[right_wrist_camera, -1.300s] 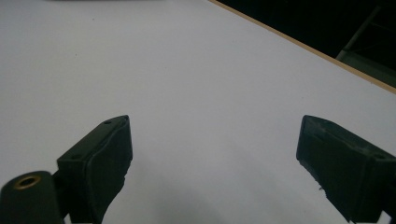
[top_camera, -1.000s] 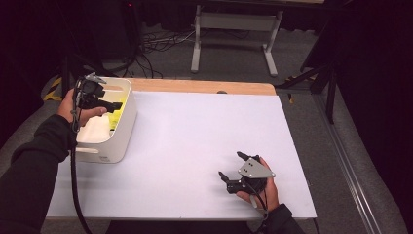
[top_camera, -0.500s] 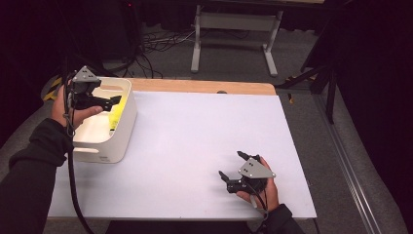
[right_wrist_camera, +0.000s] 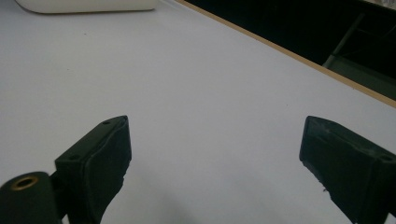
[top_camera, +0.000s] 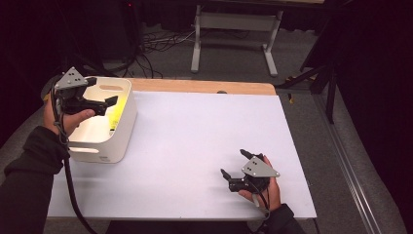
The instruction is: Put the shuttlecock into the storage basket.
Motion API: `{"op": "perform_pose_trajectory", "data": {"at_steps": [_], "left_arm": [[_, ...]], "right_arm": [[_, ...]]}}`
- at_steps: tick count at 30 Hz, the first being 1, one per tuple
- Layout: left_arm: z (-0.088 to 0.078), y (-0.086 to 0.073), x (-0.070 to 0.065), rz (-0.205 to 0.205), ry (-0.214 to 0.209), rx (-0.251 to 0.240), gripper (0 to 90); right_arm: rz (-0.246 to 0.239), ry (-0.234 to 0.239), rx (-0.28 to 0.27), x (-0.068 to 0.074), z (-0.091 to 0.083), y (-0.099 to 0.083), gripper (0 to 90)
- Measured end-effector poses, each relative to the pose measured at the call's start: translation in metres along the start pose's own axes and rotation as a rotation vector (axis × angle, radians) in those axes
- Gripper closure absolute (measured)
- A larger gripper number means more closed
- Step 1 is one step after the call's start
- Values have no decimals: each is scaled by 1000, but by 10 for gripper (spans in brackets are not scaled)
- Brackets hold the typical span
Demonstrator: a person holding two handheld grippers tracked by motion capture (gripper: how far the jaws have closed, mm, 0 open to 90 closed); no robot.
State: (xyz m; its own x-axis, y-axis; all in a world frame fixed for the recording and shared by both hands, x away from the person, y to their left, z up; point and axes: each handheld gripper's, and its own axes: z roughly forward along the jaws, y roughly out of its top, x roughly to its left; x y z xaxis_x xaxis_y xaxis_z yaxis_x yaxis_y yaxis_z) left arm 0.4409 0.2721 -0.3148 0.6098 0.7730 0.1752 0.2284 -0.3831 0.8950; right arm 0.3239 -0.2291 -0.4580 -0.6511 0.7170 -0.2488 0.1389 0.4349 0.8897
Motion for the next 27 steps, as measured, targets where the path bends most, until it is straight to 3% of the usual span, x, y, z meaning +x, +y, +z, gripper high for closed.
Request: {"op": "perform_pose_trajectory", "data": {"at_steps": [5,19,27], "left_arm": [[-5,-4,-8,4,-5,-41,61],[-15,-3,-35,67,-38,-98,50],[-18,-6,-43,60,-52,-144,47]], "right_arm": [[-7,2,11,1,1,0,93],[-1,8,14,0,2,3,84],[-1,10,15,0,1,4,80]]}}
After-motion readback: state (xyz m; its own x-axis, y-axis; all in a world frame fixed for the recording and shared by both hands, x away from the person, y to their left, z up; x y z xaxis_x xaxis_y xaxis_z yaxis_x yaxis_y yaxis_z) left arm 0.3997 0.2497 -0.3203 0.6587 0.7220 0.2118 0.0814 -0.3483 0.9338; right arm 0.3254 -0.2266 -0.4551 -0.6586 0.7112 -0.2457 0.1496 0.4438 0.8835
